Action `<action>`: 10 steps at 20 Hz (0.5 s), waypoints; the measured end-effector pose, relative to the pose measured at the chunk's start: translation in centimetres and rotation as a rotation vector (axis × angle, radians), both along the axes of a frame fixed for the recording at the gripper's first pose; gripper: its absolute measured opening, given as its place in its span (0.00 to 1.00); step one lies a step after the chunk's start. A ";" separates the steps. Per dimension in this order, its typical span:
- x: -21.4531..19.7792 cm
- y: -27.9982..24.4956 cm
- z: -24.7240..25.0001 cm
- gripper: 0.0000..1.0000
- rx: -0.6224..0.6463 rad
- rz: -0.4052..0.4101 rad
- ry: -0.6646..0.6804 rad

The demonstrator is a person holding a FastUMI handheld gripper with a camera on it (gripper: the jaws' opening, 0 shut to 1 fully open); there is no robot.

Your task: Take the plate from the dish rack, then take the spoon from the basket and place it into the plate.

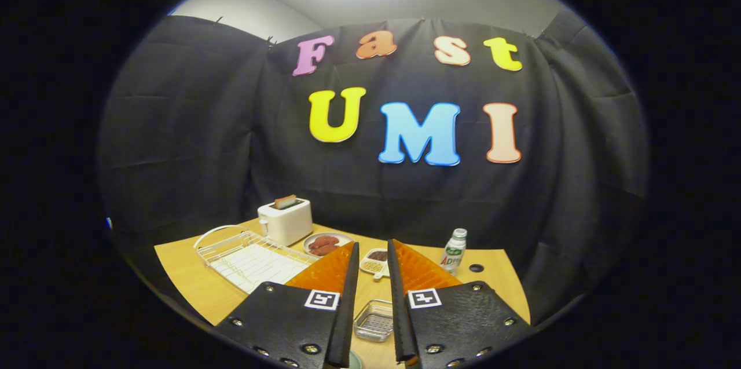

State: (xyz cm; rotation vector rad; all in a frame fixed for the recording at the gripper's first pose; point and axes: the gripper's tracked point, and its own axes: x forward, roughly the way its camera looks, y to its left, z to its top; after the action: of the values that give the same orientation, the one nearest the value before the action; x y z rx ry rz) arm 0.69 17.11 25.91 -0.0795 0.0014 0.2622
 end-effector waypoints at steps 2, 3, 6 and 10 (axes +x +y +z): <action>-0.4 -2.6 1.9 0.29 0.017 -0.064 -0.025; -0.4 -3.9 2.8 0.29 0.033 -0.101 -0.041; -1.0 -7.6 4.8 0.73 0.061 -0.231 -0.098; -0.9 -8.5 4.6 0.97 0.070 -0.275 -0.112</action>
State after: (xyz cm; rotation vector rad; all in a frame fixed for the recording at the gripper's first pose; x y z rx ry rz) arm -0.21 8.61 30.50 -0.0239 -0.1076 -0.0169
